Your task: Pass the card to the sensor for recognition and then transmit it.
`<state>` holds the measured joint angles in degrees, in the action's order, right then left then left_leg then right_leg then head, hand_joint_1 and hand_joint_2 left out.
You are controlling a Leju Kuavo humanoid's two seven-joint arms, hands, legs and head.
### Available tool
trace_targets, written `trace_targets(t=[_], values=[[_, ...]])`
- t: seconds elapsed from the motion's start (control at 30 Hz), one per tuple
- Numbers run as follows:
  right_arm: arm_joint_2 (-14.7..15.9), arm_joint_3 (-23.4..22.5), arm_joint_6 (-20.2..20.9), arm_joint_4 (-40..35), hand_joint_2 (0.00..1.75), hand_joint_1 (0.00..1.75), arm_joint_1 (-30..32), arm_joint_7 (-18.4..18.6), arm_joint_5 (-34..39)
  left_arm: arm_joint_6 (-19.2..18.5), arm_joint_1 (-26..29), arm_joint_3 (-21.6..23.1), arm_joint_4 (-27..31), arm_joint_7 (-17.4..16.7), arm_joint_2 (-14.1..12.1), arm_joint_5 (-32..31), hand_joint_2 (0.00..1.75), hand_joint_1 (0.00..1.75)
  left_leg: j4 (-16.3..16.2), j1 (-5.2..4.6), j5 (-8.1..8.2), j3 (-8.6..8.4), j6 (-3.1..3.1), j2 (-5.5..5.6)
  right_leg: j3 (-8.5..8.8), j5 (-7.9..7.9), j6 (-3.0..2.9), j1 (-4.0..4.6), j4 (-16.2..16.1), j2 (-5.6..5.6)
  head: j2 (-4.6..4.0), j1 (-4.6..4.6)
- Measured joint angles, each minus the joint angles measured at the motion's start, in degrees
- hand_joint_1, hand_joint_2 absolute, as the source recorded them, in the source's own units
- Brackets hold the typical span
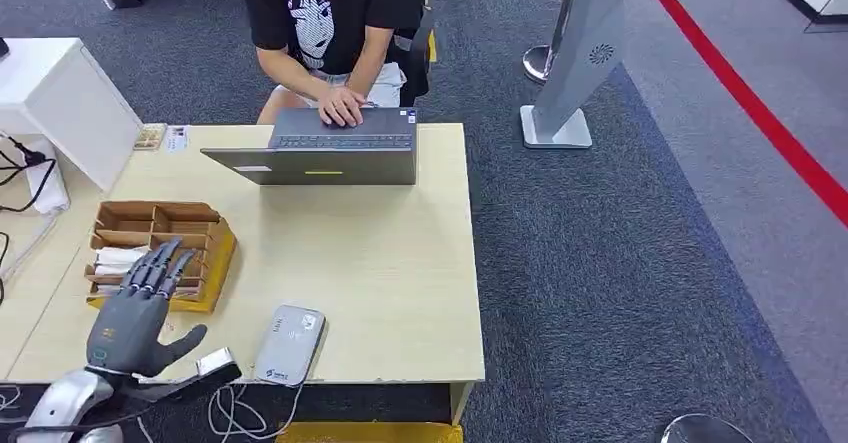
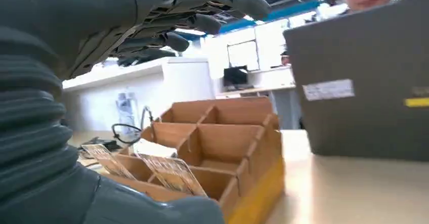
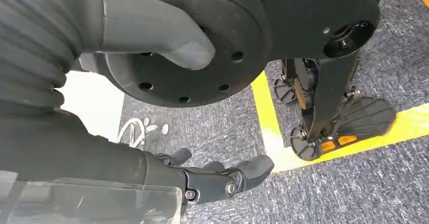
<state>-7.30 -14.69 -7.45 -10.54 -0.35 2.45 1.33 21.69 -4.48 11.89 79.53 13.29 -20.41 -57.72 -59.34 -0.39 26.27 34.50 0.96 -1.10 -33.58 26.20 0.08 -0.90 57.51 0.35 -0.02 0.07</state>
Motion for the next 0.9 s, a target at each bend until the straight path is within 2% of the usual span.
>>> trace_targets(t=[0.13, 0.33, 0.6, 0.9], values=[[0.0, -0.02, 0.37, 0.0, 1.75, 0.0, -0.07, 0.11, -1.13, 2.75, -3.23, -2.57, -5.87, 0.55, -0.7, 0.54, 1.75, 0.0, 0.0, 0.01, -0.04, -0.01, -0.03, 0.0, 0.0, -0.02, -0.03, 0.01, 0.01, 0.0, 0.0, -0.02], [0.0, -0.04, 0.65, 0.0, 1.75, 0.0, -0.18, 0.11, -1.68, 2.66, -5.64, -5.4, -13.06, 2.01, -1.05, 1.75, 1.75, 0.0, 0.0, 0.03, -0.05, 0.0, -0.04, 0.0, -0.01, -0.02, -0.03, 0.02, 0.01, 0.01, 0.0, -0.02], [0.0, -0.07, 0.81, 0.0, 1.75, 0.0, -0.26, -0.04, -1.88, 2.53, -5.93, -5.64, -17.83, 2.32, -1.03, 0.46, 1.75, 0.0, 0.0, 0.01, -0.04, 0.01, -0.04, -0.01, -0.03, -0.02, -0.03, 0.01, 0.0, 0.01, 0.0, -0.02], [0.0, -0.42, 0.94, 0.0, 1.75, 0.0, -0.28, -0.04, -2.69, 2.71, -7.63, -5.64, -20.71, 2.12, -0.83, -1.79, 1.75, 0.0, 0.0, 0.02, -0.05, 0.01, -0.04, 0.0, -0.02, -0.02, -0.03, 0.01, 0.01, 0.01, 0.0, 0.0]])
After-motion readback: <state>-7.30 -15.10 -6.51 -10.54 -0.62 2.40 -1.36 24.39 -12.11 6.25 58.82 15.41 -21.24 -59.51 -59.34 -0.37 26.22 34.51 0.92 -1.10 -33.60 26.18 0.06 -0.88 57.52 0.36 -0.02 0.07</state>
